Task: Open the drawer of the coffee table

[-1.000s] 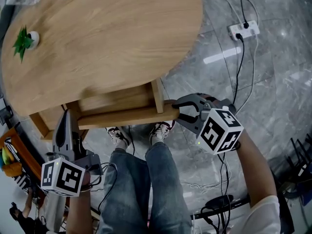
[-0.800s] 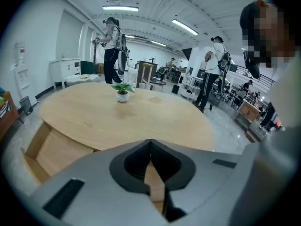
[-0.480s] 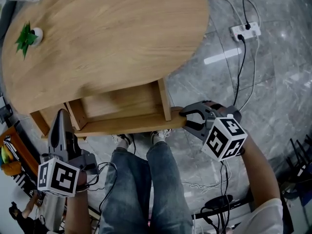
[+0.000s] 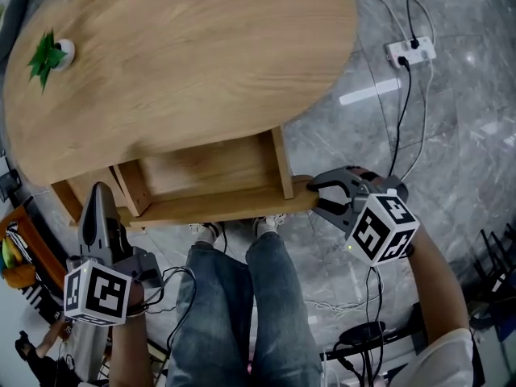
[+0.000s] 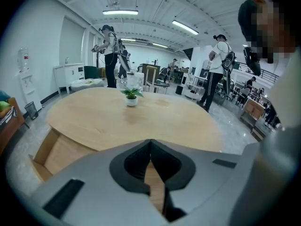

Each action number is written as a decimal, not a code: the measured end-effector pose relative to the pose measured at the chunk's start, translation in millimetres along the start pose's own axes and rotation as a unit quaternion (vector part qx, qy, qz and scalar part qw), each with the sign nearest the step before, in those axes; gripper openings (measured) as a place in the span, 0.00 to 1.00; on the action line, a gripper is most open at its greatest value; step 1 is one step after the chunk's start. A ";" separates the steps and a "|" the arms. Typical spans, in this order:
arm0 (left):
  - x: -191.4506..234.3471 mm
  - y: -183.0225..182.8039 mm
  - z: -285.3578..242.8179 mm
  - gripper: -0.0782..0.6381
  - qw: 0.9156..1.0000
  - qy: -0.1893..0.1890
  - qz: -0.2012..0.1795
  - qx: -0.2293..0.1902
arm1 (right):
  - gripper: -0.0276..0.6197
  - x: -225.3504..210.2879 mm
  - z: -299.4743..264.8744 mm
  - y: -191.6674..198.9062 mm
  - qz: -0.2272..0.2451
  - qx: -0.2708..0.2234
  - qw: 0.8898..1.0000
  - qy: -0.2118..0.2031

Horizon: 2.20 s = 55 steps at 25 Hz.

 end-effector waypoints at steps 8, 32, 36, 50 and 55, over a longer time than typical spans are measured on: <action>1.7 4.8 -1.8 0.10 1.000 0.000 0.002 0.000 | 0.18 0.1 0.0 -1.2 0.024 0.006 1.000 0.012; 32.7 -13.4 8.6 0.10 0.999 -0.025 -0.017 -0.009 | 0.18 19.1 -0.1 8.8 0.041 0.033 0.999 0.001; 43.8 -12.9 14.6 0.10 0.999 -0.034 -0.005 -0.014 | 0.19 27.7 -7.7 13.5 0.047 0.048 0.998 -0.015; 67.4 -8.6 25.2 0.10 0.999 -0.027 0.007 -0.026 | 0.21 25.7 -17.1 28.7 0.047 0.084 0.995 -0.008; 76.1 -7.7 30.7 0.10 0.999 -0.030 0.012 -0.030 | 0.22 19.0 -20.3 34.8 0.041 0.100 0.994 0.000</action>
Point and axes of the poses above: the fingertips, and each gripper's own axes: z backward along the fingers, x to its left, y out of its underside, the point moved 1 cm from there along z, backward along the fingers, and after that the axes turned 13 degrees about y, right-handed, at the moved point
